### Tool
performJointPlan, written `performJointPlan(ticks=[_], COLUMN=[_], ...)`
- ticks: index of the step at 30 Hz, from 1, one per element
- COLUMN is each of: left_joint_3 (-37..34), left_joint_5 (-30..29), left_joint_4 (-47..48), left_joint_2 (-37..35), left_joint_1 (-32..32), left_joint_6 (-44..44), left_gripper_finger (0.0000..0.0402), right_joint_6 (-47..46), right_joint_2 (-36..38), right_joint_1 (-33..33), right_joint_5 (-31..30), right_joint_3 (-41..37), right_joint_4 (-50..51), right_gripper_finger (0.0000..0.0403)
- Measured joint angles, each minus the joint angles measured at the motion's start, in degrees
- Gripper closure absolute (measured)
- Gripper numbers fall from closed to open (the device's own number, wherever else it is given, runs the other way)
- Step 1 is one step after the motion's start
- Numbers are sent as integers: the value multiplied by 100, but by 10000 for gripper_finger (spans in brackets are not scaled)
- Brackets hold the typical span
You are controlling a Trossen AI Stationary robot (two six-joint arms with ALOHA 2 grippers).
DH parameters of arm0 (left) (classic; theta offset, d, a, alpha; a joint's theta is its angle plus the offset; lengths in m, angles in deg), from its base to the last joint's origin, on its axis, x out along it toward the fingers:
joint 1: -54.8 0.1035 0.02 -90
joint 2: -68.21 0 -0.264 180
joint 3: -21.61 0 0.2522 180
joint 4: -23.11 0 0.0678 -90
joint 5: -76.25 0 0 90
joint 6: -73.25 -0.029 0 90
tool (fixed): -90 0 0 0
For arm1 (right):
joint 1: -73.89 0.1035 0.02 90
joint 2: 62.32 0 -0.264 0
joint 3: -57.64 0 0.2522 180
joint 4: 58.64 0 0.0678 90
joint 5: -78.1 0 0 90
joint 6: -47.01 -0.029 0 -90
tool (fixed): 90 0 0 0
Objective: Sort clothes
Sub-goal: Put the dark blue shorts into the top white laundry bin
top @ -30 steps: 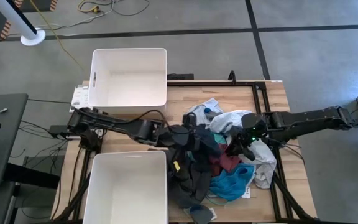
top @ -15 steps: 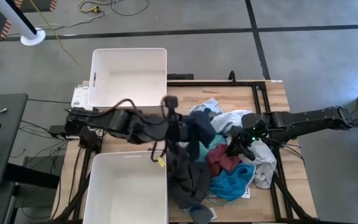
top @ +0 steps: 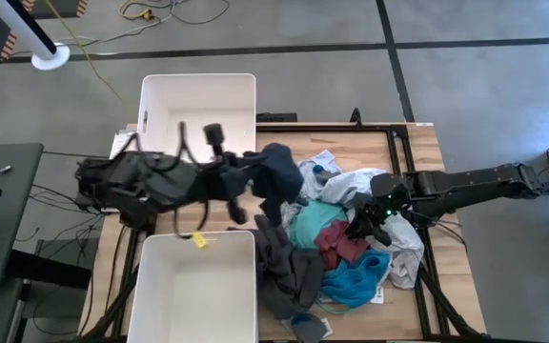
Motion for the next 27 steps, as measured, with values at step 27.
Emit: performJointPlan(ticks=[27], left_joint_3=[-7], left_joint_5=[-4028], left_joint_4=[3905], left_joint_2=[-653], left_joint_1=[-161], left_joint_6=[2504], left_gripper_finger=[401], right_joint_6=[0], right_joint_2=[0], right_joint_1=[0], right_joint_5=[4], right_joint_3=[0], right_joint_4=[2], right_gripper_finger=[296])
